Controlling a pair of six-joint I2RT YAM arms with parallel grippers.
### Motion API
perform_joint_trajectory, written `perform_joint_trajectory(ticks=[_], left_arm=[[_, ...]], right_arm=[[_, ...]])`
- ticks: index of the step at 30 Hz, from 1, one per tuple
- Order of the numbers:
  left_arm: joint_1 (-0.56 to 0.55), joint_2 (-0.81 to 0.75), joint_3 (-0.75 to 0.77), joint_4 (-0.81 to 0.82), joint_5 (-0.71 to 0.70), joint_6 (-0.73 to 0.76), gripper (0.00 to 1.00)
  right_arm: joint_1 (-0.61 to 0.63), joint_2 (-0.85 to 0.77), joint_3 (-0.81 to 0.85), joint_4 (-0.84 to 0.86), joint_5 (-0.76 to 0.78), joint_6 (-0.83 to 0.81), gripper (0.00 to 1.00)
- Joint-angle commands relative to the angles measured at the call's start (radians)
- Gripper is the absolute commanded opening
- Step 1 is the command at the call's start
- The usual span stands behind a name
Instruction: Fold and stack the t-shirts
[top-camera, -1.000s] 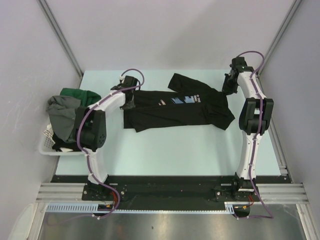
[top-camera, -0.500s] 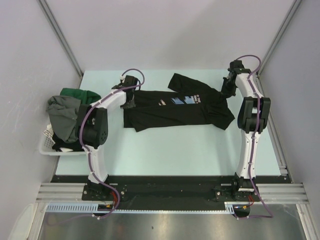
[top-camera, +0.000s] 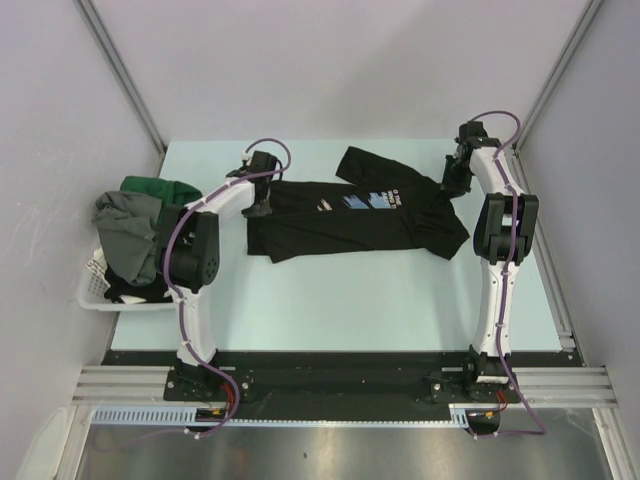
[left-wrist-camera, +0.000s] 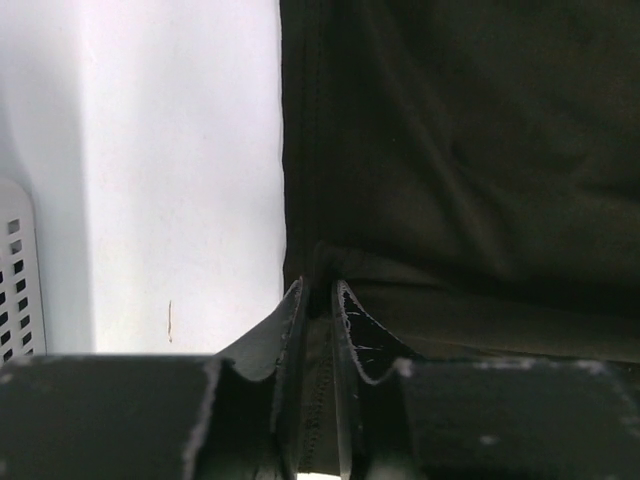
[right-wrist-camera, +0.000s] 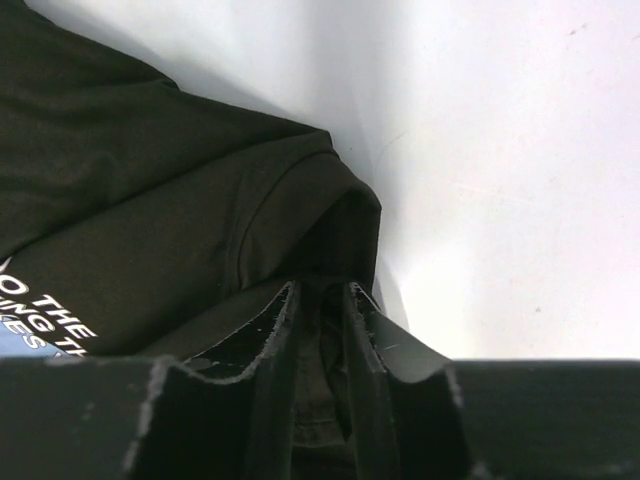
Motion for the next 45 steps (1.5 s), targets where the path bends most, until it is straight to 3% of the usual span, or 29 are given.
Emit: perform_joint_trajectory(ticks=[1,10,16,25,34,45], left_arm=[[0.013,0.006,0.056,0.007,-0.042,0.015,0.21],[0.013,-0.022,0.075,-0.03,-0.06,0.013,0.29],[0.013,-0.048,0.076,-0.042,-0.074,0.019,0.32],[0.013,-0.137,0.069,-0.056,-0.083,0.012,0.36],[0.015,-0.338,-0.014,0.025,0.044,0.004,0.53],[-0.01,-0.393,-0.046,0.042,0.107,0.01,0.54]], right_arm=[[-0.008,-0.009,0.065,0.003,-0.002,-0.004,0.3],[-0.01,-0.076,0.095,-0.001,0.012,0.0,0.34],[-0.008,-0.107,0.133,0.003,0.001,0.01,0.44],[0.021,-0.113,0.202,0.033,-0.054,0.009,0.47],[0.121,-0.004,0.306,0.169,-0.115,-0.023,0.52],[0.15,0.091,0.314,0.367,-0.255,0.029,0.55]])
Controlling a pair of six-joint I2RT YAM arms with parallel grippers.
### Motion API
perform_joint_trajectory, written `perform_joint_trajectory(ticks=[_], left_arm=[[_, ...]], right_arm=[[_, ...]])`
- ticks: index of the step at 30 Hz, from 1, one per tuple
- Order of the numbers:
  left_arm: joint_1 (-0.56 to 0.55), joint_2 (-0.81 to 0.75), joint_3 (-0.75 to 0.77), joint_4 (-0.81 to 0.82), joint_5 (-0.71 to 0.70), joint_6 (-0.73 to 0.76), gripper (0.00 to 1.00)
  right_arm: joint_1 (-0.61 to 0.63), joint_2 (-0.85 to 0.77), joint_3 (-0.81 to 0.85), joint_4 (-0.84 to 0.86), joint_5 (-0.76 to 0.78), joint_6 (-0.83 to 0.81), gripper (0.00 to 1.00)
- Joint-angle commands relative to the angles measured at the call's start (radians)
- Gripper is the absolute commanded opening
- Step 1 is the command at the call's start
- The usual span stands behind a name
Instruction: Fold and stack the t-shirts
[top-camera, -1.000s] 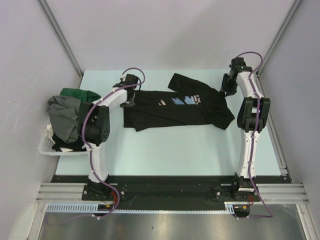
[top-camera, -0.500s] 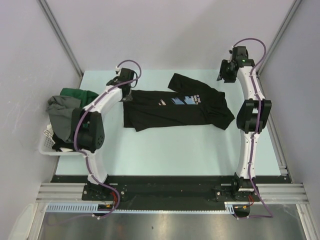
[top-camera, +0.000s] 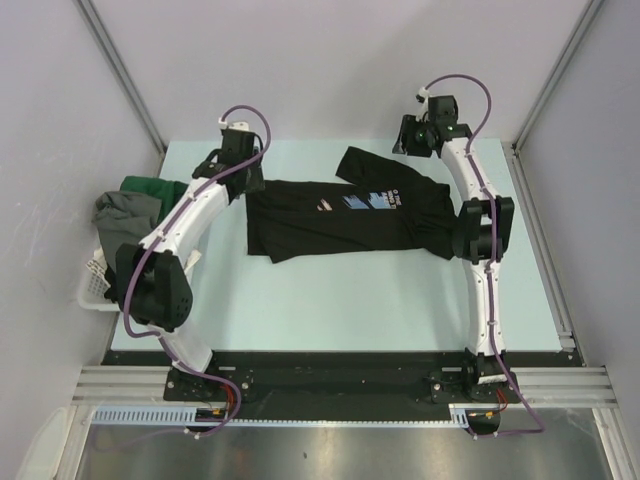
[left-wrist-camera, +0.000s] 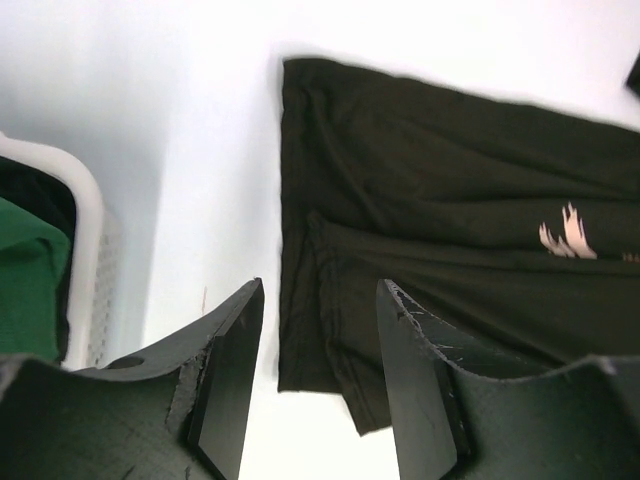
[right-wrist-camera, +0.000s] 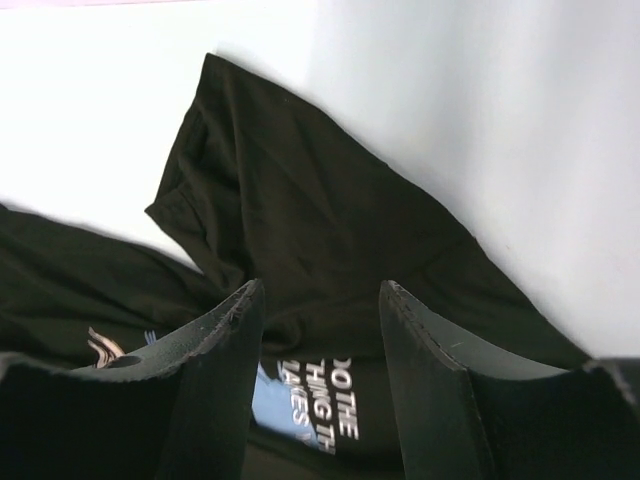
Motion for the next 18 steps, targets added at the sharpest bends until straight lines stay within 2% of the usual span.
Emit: perform_joint_trajectory(ticks=[1,10,18], left_arm=[[-0.012,-0.037,-0.017,0.016,0.042,0.014,0.55],[-0.029,-0.041,-0.052,0.014,0.042,0.039,0.55],[-0.034,-0.009,-0.052,0.03,0.031,0.026,0.54]], right_arm=[[-0.008,0.048,0.047,0.138,-0.087,0.034,0.56],[0.003,0.171,0.124,0.358,-0.172,0.099,0.63],[-0.012,0.204,0.11,0.401,-0.196,0.108,0.63]])
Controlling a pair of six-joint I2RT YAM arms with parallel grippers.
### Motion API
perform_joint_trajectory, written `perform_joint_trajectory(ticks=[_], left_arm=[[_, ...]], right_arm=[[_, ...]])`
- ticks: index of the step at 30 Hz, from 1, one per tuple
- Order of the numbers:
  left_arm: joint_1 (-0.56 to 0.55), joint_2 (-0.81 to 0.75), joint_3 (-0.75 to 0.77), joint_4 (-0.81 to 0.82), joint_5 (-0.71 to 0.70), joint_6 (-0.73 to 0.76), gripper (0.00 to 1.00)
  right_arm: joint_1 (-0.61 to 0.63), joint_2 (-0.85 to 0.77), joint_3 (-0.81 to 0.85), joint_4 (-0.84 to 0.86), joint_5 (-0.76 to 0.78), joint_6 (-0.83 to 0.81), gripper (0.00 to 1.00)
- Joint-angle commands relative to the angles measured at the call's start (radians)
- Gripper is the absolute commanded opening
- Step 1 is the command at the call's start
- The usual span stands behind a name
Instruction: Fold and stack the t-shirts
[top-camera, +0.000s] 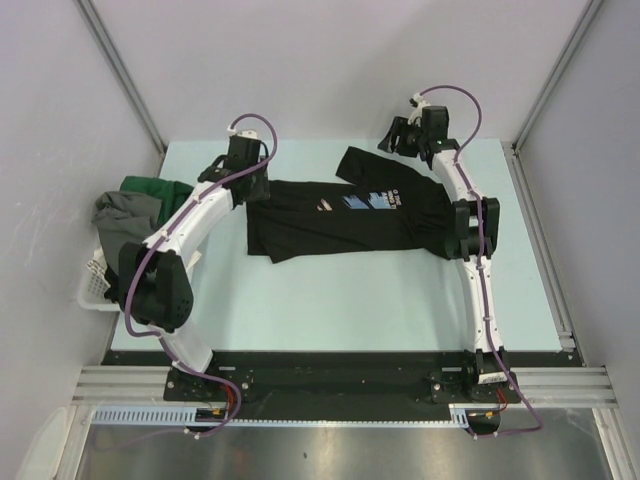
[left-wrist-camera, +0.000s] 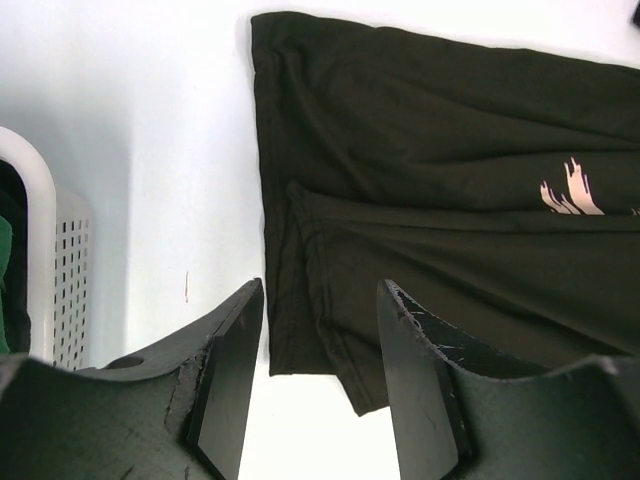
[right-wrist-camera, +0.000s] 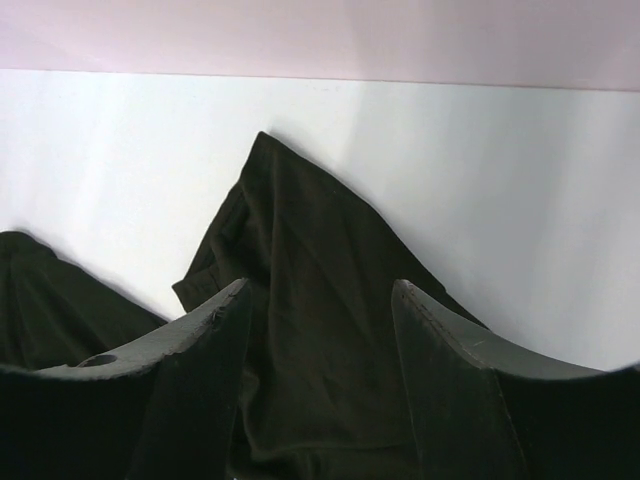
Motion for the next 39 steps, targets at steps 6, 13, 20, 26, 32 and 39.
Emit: perform_joint_trajectory(ticks=[6,13,20,26,32,39], left_arm=[[-0.012,0.026,0.028,0.028,-0.004,0.006,0.54],[-0.02,0.043,0.039,0.03,0.001,0.01,0.54],[-0.022,0.054,0.043,0.033,0.006,0.01,0.54],[-0.026,0.054,0.04,0.033,0.038,0.004,0.53],[-0.048,0.035,-0.029,0.047,0.078,-0.017,0.53],[-0.068,-0.046,-0.164,0.077,0.151,-0.045,0.54]], right_arm=[[-0.028,0.034,0.042,0.094,-0.053,0.022,0.61],[-0.034,0.036,0.01,0.08,-0.055,0.009,0.6],[-0.031,0.025,-0.013,0.059,-0.056,0.006,0.59],[-0.048,-0.1,-0.146,0.048,-0.049,-0.017,0.52],[-0.056,-0.255,-0.229,-0.117,-0.017,-0.093,0.57],[-0.077,-0.499,-0.471,-0.203,0.094,-0.17,0.57]])
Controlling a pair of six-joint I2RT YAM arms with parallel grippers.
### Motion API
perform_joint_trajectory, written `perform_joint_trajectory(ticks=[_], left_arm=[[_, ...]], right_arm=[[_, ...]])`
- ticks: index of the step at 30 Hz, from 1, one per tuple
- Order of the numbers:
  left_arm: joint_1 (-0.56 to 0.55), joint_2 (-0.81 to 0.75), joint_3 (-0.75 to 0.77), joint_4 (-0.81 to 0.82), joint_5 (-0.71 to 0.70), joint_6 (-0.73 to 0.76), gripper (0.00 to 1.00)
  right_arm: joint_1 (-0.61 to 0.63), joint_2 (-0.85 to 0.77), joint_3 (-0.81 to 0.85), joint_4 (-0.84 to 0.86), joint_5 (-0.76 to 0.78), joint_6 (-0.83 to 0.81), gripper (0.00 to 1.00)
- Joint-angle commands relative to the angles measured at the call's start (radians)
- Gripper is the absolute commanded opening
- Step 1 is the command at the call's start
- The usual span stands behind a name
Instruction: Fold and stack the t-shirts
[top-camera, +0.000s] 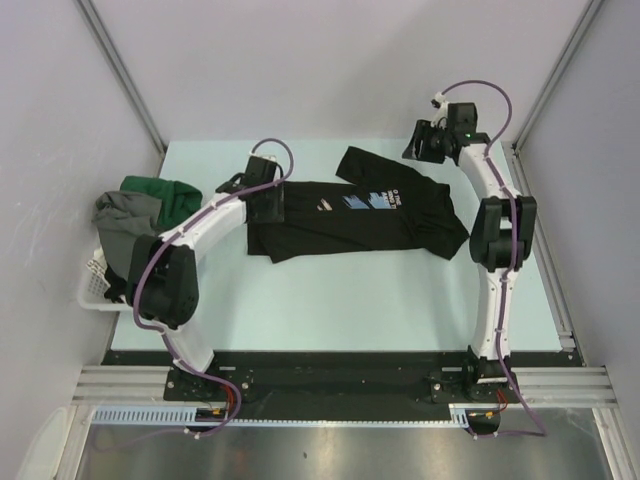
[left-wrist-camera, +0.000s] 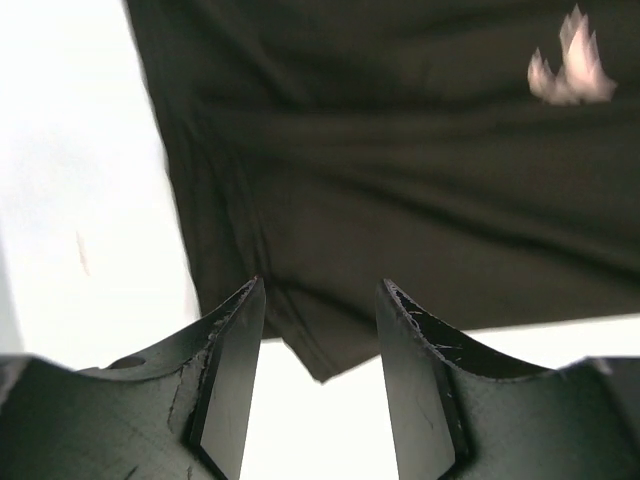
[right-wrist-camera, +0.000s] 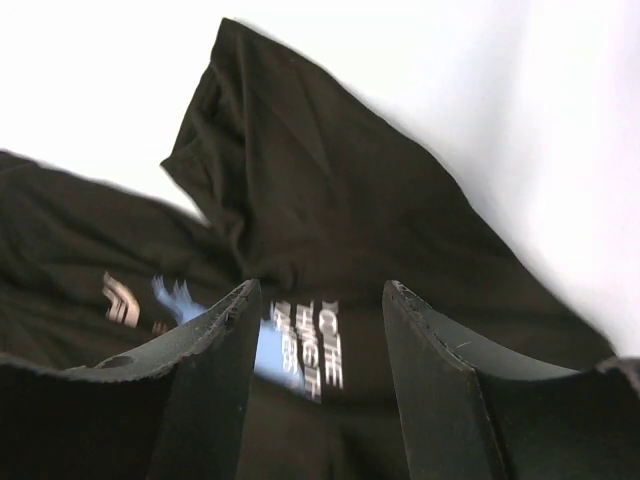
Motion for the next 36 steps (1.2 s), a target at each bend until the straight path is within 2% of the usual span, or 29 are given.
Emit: perform_joint_trajectory(ticks=[1,6,13,16,25,36], left_arm=[[-0.015,-0.105,-0.066,0.031,0.063,-0.021,0.53],[-0.018,-0.178,-0.113,0.026,0.078,-0.008,0.54],[-0.018,-0.267,-0.14,0.017,0.098,0.001,0.54],[-0.018,-0.309,-0.157,0.017,0.101,0.001,0.54],[-0.018,-0.39,-0.211,0.003,0.109,-0.004,0.54],[-0.024,-0.405,-0.196,-0.021,0.094,-0.01,0.55]], right_arm=[[-0.016,-0.186,-0.082,-0.092,0.11,-0.07,0.57],[-0.017,-0.295,-0.208,-0.207,0.199,-0.047,0.59],[-0.037,-0.511,-0.536,-0.201,0.282,0.047,0.63],[-0.042,-0.57,-0.607,-0.223,0.305,0.052,0.65],[-0.045,-0.627,-0.65,-0.307,0.398,0.099,0.68],[-0.132,-0.639,-0.796,-0.266,0.426,0.139,0.7]])
